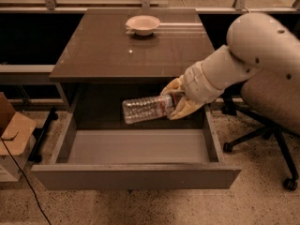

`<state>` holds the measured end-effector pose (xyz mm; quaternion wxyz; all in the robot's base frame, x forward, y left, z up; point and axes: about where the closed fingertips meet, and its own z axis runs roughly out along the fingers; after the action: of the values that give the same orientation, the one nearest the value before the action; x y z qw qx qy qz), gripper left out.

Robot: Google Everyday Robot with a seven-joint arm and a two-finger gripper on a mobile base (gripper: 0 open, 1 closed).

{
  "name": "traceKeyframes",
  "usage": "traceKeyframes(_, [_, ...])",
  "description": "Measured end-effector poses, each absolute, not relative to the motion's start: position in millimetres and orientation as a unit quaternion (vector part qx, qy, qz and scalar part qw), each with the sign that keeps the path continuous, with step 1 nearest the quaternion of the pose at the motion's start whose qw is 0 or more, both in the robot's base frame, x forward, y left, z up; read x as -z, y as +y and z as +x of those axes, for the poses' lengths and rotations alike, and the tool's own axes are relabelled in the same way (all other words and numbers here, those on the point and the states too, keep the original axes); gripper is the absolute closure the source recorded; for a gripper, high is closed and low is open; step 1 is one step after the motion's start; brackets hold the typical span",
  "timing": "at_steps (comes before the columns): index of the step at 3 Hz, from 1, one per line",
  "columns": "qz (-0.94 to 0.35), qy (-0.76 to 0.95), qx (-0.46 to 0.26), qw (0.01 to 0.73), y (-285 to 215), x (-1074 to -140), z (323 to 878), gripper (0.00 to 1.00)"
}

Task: Pick water bottle from top drawer and place on counter

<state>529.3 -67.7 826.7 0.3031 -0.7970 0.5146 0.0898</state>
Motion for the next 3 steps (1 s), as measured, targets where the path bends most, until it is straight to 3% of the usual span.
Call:
traceKeyframes(1, [-0.793,0.521,-0.013,0.316,-79,-898,549,1.00])
traceKeyframes(3, [-0.774,0.539,0.001,0.332,-79,-907,565,1.00])
